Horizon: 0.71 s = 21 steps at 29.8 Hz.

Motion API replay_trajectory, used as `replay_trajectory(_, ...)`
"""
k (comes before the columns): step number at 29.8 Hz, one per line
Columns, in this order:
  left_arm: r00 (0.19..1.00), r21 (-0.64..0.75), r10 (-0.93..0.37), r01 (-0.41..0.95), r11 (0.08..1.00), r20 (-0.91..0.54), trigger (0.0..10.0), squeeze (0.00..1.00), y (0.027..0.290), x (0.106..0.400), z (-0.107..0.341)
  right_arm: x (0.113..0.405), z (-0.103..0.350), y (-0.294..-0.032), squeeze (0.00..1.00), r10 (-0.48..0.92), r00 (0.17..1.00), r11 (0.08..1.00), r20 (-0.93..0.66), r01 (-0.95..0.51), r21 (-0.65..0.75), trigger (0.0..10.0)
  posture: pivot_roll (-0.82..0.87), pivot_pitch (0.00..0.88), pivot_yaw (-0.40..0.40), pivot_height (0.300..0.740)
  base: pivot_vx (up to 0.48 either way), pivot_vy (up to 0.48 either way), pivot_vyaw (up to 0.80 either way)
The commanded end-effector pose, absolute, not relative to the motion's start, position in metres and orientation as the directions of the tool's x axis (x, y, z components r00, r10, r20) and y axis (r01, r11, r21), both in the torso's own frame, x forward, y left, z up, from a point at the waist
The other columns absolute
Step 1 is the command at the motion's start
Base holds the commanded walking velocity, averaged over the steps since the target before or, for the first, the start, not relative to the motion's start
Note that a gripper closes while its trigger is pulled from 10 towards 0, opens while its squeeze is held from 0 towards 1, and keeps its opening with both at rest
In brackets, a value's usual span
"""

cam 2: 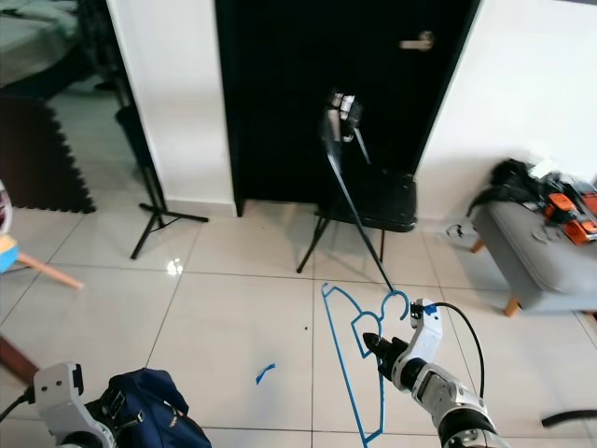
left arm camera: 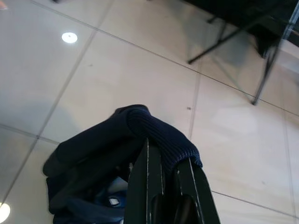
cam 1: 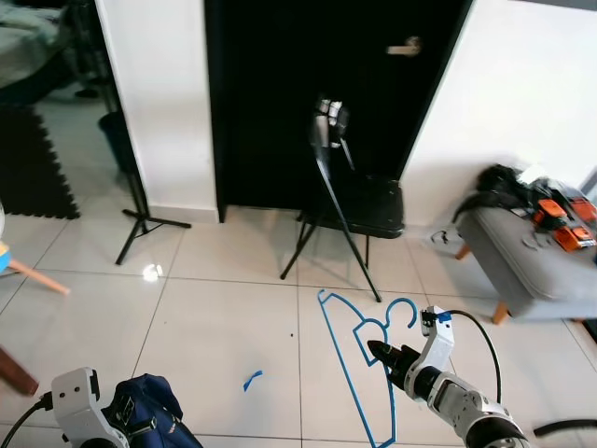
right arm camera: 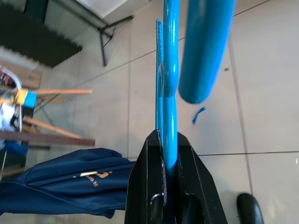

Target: Hang hanger

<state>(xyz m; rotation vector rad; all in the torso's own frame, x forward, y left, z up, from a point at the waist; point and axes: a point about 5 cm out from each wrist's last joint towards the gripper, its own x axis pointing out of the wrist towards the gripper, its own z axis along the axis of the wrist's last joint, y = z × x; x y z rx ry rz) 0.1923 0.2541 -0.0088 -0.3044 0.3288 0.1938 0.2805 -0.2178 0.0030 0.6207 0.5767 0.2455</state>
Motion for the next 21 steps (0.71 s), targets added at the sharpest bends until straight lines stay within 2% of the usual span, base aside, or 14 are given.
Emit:
replay_trajectory(1,0.924,-0.256,0.13,-0.231,0.938,-0.359,10.0,0.0,0.255,0.185,-0.012,0.278,0.001,-0.22,0.0,0.376,0.821,0.79,-0.43,-0.041,0.612,10.0,-0.04,0.071,-0.034,0.74,0.0,0.0,-0.8)
replay_trajectory(21,0.927,-0.269,0.124,-0.228,0.936,-0.354,10.0,0.0,0.252,0.167,-0.01,0.266,-0.003,-0.225,0.0,0.423,0.802,0.771,-0.421,-0.075,0.632,10.0,-0.04,0.131,-0.047,0.74,0.0,0.0,-0.8)
